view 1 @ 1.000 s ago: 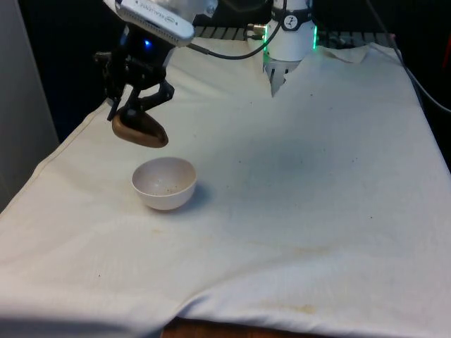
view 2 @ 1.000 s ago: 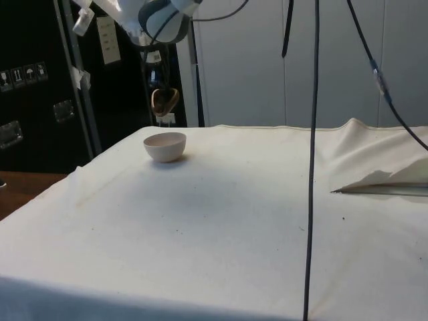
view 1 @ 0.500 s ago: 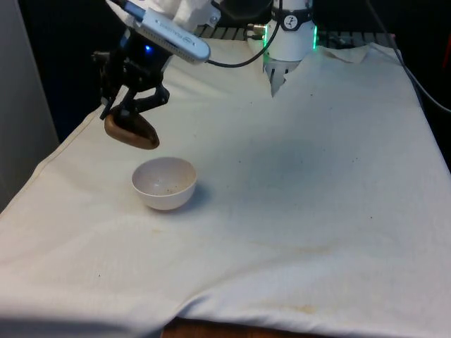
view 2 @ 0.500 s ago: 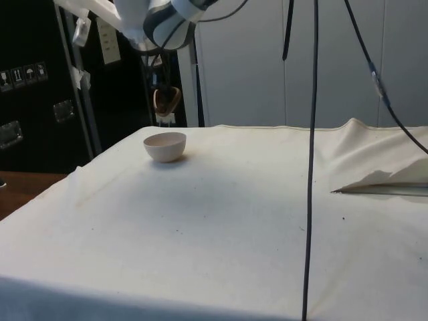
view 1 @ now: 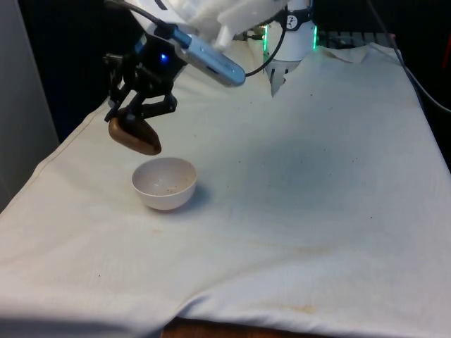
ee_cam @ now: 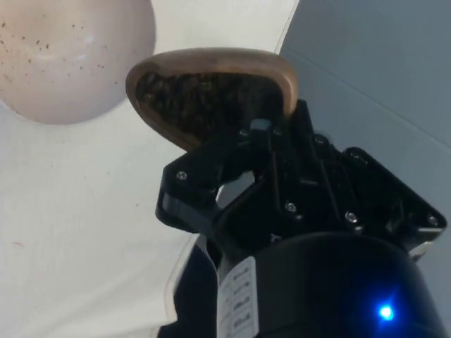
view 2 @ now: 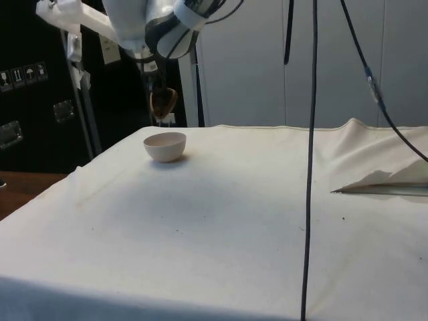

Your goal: Pour the coffee beans from the cup into the bowl.

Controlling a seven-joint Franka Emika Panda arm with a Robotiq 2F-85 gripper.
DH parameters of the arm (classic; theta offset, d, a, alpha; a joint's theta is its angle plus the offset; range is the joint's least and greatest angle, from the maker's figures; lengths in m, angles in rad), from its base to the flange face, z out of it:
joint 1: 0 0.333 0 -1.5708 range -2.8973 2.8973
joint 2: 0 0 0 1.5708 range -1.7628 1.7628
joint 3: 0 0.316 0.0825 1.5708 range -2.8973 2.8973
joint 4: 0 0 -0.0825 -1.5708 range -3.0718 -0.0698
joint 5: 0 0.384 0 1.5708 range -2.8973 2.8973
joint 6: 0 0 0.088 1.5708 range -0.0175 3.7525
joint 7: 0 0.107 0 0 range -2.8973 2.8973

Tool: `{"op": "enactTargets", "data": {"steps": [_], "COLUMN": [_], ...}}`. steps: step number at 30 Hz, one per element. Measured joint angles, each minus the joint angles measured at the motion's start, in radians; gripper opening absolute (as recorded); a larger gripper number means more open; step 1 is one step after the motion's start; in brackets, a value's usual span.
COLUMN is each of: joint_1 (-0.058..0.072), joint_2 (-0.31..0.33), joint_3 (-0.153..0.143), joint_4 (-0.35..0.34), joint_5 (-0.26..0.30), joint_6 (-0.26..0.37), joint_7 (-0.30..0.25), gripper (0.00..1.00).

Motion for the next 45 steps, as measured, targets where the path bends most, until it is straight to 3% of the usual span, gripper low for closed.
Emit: {"op": "enactTargets", "data": {"steps": [7, 18, 33, 45], "joint_1": [0.011, 0.023, 0.04, 0.056], "joint_2": [0.015, 0.034, 0.035, 0.035], "joint_3": [0.007, 0.007, 0.019, 0.063], "joint_4": [-0.001, -0.001, -0.001, 0.0], "joint_5": [-0.075, -0.149, -0.258, -0.362], "joint_6": [-0.005, -0.017, -0.096, -0.199], "joint_7": [0.077, 0.15, 0.22, 0.293], "gripper": [0.0, 0.0, 0.0, 0.0]}}
